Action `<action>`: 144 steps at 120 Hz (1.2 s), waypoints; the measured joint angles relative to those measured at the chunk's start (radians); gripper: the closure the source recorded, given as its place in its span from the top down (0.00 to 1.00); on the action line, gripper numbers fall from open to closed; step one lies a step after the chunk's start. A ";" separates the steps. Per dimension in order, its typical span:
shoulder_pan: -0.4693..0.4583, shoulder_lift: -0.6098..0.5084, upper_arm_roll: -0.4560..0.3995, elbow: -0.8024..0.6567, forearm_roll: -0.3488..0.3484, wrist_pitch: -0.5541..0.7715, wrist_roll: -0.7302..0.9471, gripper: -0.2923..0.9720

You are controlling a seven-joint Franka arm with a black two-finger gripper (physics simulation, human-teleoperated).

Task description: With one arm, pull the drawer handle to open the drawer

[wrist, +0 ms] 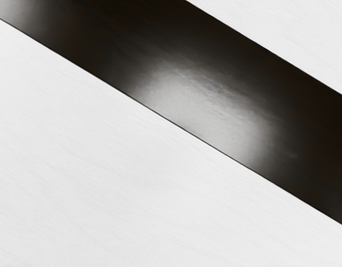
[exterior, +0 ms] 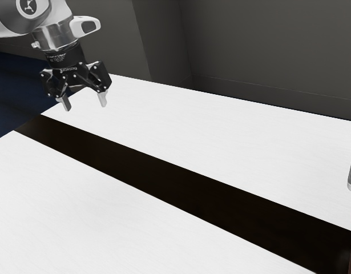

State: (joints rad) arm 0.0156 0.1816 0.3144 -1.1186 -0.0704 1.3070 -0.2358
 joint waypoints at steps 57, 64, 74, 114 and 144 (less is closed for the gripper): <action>-0.101 -0.119 -0.046 0.137 0.015 -0.002 0.023 0.77; -0.112 -0.119 -0.047 0.136 0.016 -0.002 0.030 0.77; -0.107 -0.120 -0.045 0.135 0.018 -0.001 0.039 0.77; -0.076 -0.115 -0.042 0.101 0.018 -0.001 0.064 0.77; -0.081 -0.483 -0.220 -0.468 0.018 0.140 0.048 0.77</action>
State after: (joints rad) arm -0.0650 -0.3017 0.0942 -1.5864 -0.0526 1.4467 -0.1882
